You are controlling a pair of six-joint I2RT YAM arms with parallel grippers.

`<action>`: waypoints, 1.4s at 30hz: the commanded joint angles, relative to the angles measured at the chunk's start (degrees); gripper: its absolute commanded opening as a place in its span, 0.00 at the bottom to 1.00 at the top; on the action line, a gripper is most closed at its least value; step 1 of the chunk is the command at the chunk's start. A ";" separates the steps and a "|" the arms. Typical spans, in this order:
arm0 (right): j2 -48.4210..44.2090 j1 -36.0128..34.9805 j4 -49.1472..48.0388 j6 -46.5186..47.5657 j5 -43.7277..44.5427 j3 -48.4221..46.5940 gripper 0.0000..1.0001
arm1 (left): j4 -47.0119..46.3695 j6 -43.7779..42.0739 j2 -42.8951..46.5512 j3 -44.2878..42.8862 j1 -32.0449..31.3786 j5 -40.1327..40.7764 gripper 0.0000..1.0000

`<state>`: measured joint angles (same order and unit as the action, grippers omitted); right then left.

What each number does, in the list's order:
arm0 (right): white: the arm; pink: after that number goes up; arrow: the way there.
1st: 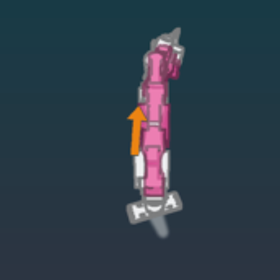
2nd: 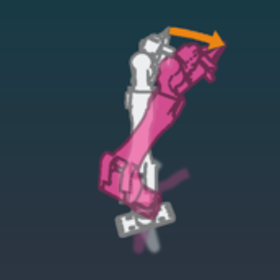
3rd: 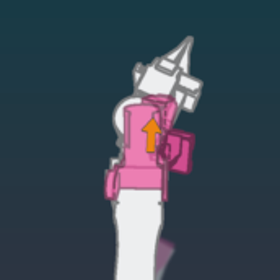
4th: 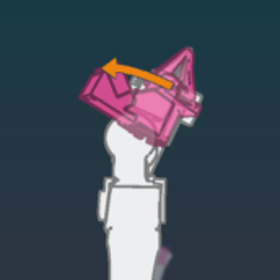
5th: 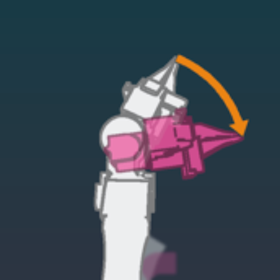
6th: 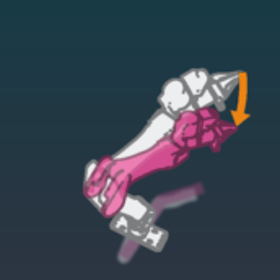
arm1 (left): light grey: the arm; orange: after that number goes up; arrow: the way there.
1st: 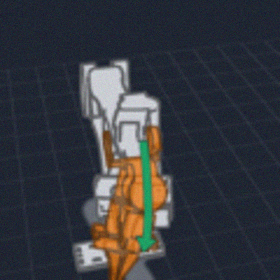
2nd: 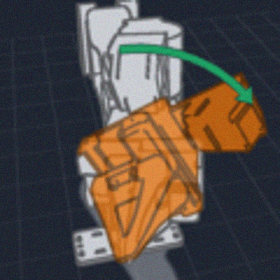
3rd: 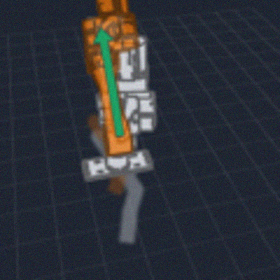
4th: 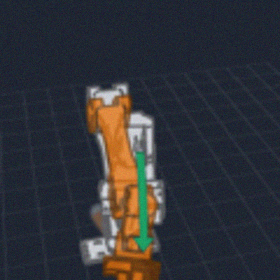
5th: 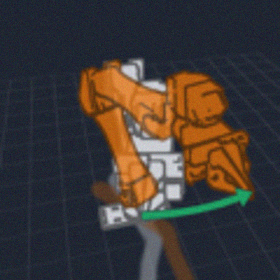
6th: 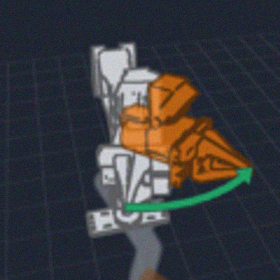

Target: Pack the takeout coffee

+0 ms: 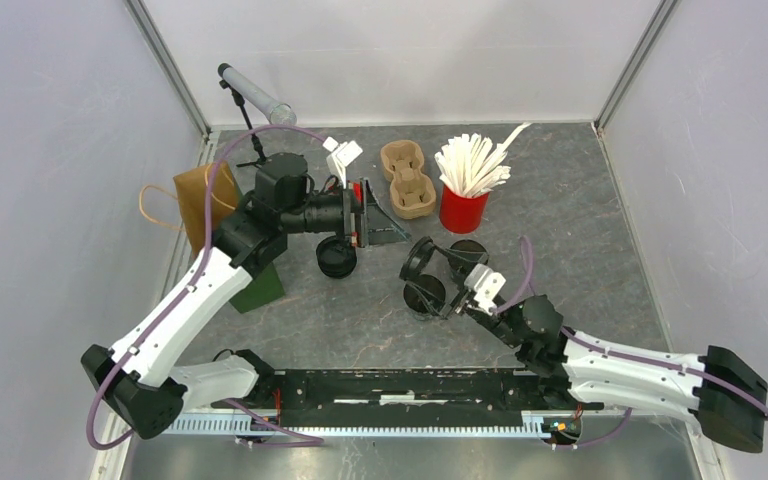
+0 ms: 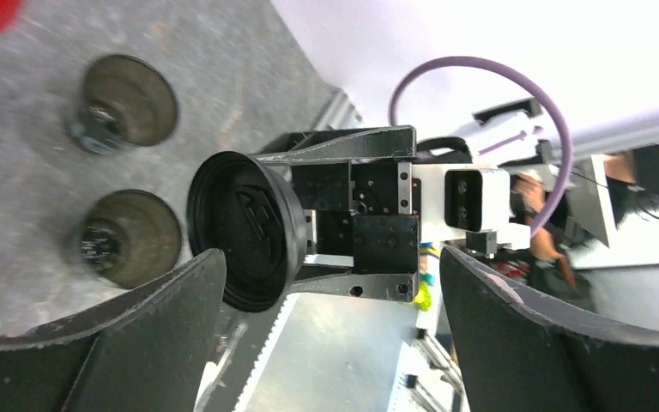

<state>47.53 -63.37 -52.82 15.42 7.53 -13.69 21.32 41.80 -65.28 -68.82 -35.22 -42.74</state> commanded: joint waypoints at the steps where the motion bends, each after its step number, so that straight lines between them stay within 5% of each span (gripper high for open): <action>1: -4.48 -0.26 24.28 -13.14 9.66 -6.11 0.77 | 11.37 -10.36 -0.70 -6.83 0.21 11.76 1.00; 6: -2.80 -0.23 56.95 -21.28 19.14 -20.88 0.84 | 16.43 -12.23 0.95 -4.38 2.84 26.62 1.00; 14: 9.30 -0.18 87.66 -23.53 18.69 -41.55 0.84 | 9.62 -10.50 9.01 11.30 10.51 18.07 1.00; 26: 24.46 0.95 99.68 -19.47 9.96 -51.34 0.86 | 11.38 -17.50 24.98 23.19 10.52 15.36 1.00; 42: 36.79 3.52 104.14 -18.29 1.94 -59.03 0.85 | 9.79 -18.42 34.93 24.08 10.51 16.75 1.00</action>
<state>83.50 -60.20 49.21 -3.95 11.73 -69.84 33.71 25.82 -32.64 -44.95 -24.82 -27.11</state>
